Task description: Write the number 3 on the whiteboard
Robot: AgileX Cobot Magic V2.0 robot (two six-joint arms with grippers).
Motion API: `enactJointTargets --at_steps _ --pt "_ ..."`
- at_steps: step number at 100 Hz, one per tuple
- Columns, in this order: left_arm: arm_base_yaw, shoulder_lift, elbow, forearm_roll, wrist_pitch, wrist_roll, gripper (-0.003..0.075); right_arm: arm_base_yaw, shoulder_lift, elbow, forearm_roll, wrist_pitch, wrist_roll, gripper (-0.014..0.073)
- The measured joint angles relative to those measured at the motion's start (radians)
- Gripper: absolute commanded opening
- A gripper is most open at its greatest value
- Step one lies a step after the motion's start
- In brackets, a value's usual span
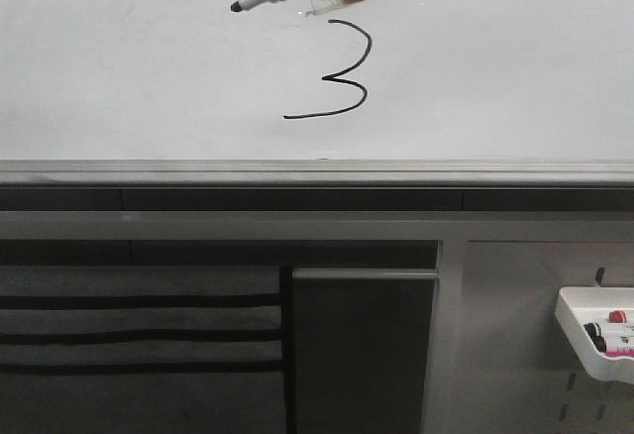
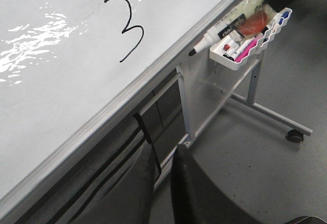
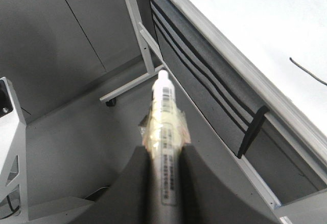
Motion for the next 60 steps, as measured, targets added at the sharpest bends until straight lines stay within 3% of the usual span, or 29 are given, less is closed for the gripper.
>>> enactJointTargets --at_steps 14,39,60 --pt "0.0 0.012 -0.004 -0.017 0.02 0.005 0.006 0.0 0.0 0.0 0.021 0.005 -0.07 -0.0017" --pt "-0.067 0.207 -0.112 -0.017 0.171 0.088 0.0063 0.0 0.0 0.0 0.142 0.08 -0.374 -0.0017" --pt "-0.172 0.369 -0.236 0.016 0.175 0.138 0.0066 0.0 0.0 0.0 0.147 0.098 -0.449 -0.0016"
